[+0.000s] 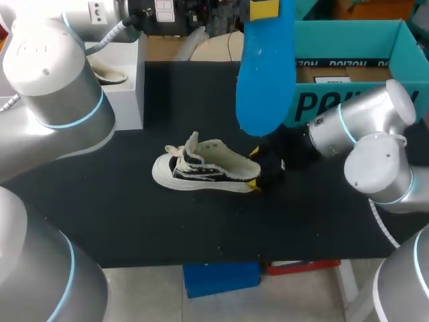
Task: Take the shoe out of the shoebox, open the shoe tongue, remove and reinsert the insole, then place the shoe into the shoebox
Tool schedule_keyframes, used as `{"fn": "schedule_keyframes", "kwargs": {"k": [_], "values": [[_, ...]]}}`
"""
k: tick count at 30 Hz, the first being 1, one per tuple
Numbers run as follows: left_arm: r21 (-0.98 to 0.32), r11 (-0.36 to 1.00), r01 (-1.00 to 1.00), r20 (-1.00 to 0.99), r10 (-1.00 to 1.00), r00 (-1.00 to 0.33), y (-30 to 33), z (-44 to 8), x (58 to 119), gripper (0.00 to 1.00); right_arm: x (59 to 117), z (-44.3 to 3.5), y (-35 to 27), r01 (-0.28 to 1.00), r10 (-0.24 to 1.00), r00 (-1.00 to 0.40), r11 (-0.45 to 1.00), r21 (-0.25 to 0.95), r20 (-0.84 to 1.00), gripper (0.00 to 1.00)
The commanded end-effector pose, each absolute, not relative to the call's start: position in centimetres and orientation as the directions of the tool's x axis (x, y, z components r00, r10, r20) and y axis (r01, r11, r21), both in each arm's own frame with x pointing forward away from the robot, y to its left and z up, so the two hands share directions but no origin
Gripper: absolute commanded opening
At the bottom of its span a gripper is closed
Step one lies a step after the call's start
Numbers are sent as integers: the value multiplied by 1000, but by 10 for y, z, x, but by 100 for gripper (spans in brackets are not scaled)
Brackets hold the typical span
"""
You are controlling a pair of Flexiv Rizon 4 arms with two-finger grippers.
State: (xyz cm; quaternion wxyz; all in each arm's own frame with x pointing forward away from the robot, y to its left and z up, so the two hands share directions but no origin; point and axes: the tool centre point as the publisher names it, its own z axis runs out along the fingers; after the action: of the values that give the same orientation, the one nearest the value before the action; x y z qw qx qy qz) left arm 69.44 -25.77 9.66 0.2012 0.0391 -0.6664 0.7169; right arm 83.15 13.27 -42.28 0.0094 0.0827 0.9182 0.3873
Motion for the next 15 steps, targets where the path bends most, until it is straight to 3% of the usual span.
{"fn": "schedule_keyframes", "kwargs": {"k": [1,15], "values": [[-940,-29,-341,325,232,-917,-259,97,694,0,840,-417,139,165,151,-986,844,511,69,100],[-940,-29,-341,325,232,-917,-259,97,694,0,832,-412,148,126,115,-992,950,287,56,100]]}}
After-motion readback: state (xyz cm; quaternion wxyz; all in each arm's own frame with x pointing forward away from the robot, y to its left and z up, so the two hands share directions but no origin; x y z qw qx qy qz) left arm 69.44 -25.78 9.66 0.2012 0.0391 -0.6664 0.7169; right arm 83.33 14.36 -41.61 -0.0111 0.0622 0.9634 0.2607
